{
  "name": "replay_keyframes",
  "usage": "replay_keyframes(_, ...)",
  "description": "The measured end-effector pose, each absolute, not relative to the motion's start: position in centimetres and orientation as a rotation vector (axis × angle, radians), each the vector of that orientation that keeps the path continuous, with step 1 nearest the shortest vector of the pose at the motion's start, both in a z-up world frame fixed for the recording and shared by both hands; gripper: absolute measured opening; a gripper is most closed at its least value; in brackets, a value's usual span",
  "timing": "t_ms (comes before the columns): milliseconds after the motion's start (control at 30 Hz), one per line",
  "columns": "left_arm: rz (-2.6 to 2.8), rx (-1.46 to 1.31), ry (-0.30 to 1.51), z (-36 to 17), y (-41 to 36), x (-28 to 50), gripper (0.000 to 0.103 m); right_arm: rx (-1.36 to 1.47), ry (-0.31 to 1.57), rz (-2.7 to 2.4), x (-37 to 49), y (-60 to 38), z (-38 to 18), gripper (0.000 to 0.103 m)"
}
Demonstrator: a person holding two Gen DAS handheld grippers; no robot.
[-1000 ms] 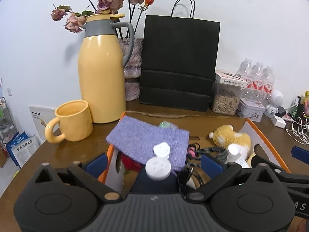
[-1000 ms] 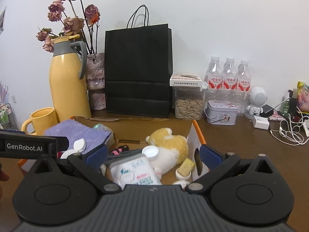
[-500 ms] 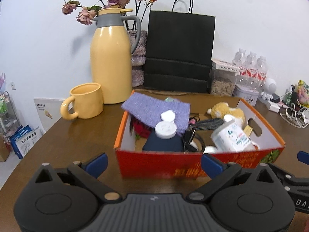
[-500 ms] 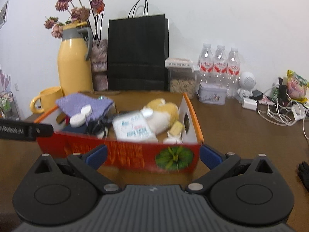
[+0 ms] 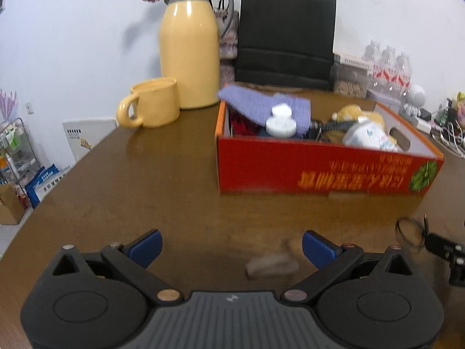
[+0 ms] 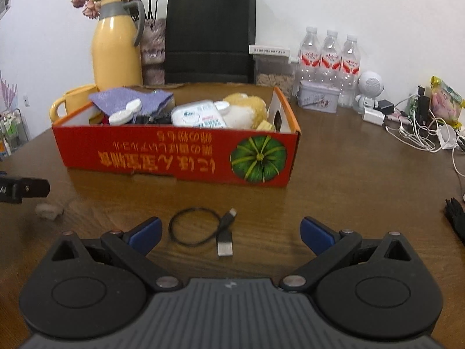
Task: Organize objects
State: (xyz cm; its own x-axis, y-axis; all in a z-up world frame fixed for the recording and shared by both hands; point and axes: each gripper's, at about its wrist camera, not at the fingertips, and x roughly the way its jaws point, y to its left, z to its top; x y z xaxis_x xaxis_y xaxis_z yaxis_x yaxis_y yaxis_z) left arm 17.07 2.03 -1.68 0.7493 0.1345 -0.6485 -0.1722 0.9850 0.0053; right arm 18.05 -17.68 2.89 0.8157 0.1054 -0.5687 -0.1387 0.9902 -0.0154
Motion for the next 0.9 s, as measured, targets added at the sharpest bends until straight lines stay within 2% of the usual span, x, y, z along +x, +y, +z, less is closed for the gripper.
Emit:
replay_keyframes(233, 0.132, -0.023, 0.727, -3.7, 1.1, 16.7, 0.102, -0.072, 0.653, 0.154, 18.5, -17.2, 1.5, 0.103)
replay_keyframes(333, 0.129, -0.019, 0.721, -4.2, 0.9, 16.9, 0.097, -0.08, 0.674, 0.17, 19.0, -16.8, 1.3, 0.103)
replay_keyframes(433, 0.113, -0.023, 0.7, -4.2, 0.9, 16.8, 0.086, -0.063, 0.694, 0.182, 19.6, -16.7, 1.2, 0.103)
replay_keyframes(500, 0.094, -0.022, 0.684, -4.0, 0.7, 16.6, 0.063, -0.052, 0.697, 0.178, 19.9, -16.7, 1.1, 0.101)
replay_keyframes(533, 0.078, -0.024, 0.674, -3.9, 0.7, 16.4, 0.055, -0.051, 0.694, 0.174, 20.0, -16.7, 1.2, 0.093)
replay_keyframes(567, 0.057, -0.034, 0.667, -3.8, 0.7, 16.3, 0.04, -0.048, 0.687, 0.176, 19.9, -16.7, 1.2, 0.088)
replay_keyframes(600, 0.034, -0.054, 0.665, -3.7, 0.8, 16.2, 0.026, -0.048, 0.675, 0.181, 19.8, -16.6, 1.3, 0.075)
replay_keyframes(633, 0.023, -0.067, 0.662, -3.6, 0.8, 16.1, 0.022, -0.048, 0.665, 0.186, 19.6, -16.6, 1.4, 0.06)
replay_keyframes(667, 0.031, -0.061, 0.655, -3.4, 0.7, 16.0, 0.013, -0.049, 0.655, 0.193, 19.5, -16.6, 1.5, 0.049)
replay_keyframes(700, 0.032, -0.053, 0.649, -3.3, 0.6, 15.8, 0.007, -0.048, 0.648, 0.198, 19.4, -16.6, 1.6, 0.033)
replay_keyframes(767, 0.026, -0.056, 0.639, -3.2, 0.6, 15.7, 0.006, -0.039, 0.643, 0.208, 19.2, -16.7, 1.8, 0.03)
replay_keyframes(833, 0.03, -0.059, 0.633, -3.1, 0.7, 15.6, 0.005, -0.036, 0.633, 0.216, 19.0, -16.7, 1.9, 0.016)
replay_keyframes(867, 0.03, -0.061, 0.63, -3.0, 0.8, 15.5, 0.004, -0.035, 0.622, 0.217, 18.8, -16.7, 2.0, 0.015)
replay_keyframes(900, 0.032, -0.061, 0.628, -3.0, 0.8, 15.5, 0.004, -0.034, 0.614, 0.219, 18.7, -16.7, 2.1, 0.007)
